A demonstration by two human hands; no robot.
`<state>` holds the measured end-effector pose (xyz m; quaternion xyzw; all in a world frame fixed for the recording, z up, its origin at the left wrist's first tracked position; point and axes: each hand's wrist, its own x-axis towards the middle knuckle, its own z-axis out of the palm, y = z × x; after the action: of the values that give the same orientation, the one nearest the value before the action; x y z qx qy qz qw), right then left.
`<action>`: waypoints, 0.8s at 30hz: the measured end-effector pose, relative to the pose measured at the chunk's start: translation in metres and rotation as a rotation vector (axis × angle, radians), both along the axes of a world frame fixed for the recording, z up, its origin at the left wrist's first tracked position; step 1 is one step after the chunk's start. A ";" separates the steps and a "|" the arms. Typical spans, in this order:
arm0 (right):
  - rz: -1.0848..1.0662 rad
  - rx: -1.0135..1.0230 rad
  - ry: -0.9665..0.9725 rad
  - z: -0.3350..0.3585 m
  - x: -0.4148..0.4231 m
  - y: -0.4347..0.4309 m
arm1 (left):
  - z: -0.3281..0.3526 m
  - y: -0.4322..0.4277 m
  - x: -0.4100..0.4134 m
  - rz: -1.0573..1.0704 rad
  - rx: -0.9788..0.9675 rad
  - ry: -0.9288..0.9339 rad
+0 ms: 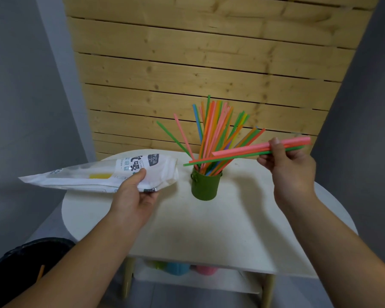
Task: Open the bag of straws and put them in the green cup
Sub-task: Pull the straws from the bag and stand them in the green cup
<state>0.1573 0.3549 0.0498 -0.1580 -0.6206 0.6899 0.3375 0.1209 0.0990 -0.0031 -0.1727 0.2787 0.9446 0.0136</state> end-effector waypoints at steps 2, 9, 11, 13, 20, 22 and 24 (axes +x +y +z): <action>-0.052 0.086 -0.018 0.001 0.001 0.003 | -0.001 0.002 0.000 -0.007 0.000 0.002; -0.116 0.390 -0.028 0.008 0.002 0.006 | 0.000 0.009 0.001 -0.037 -0.043 -0.019; -0.074 0.441 -0.051 0.006 -0.002 0.002 | 0.000 0.009 0.001 -0.040 -0.054 -0.019; -0.017 0.457 -0.070 0.003 -0.007 -0.002 | 0.000 0.008 0.002 -0.042 -0.064 -0.015; 0.088 0.496 -0.117 -0.012 -0.023 -0.018 | 0.001 0.003 0.005 -0.048 -0.069 0.000; 0.099 0.496 -0.150 -0.016 -0.028 -0.020 | 0.001 0.002 0.005 -0.047 -0.075 0.006; 0.121 0.491 -0.173 -0.018 -0.033 -0.022 | 0.000 0.002 0.005 -0.050 -0.084 0.015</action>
<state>0.1242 0.3325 0.0322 -0.0926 -0.8042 0.5217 0.2694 0.1262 0.1010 -0.0026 -0.1589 0.3224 0.9328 0.0278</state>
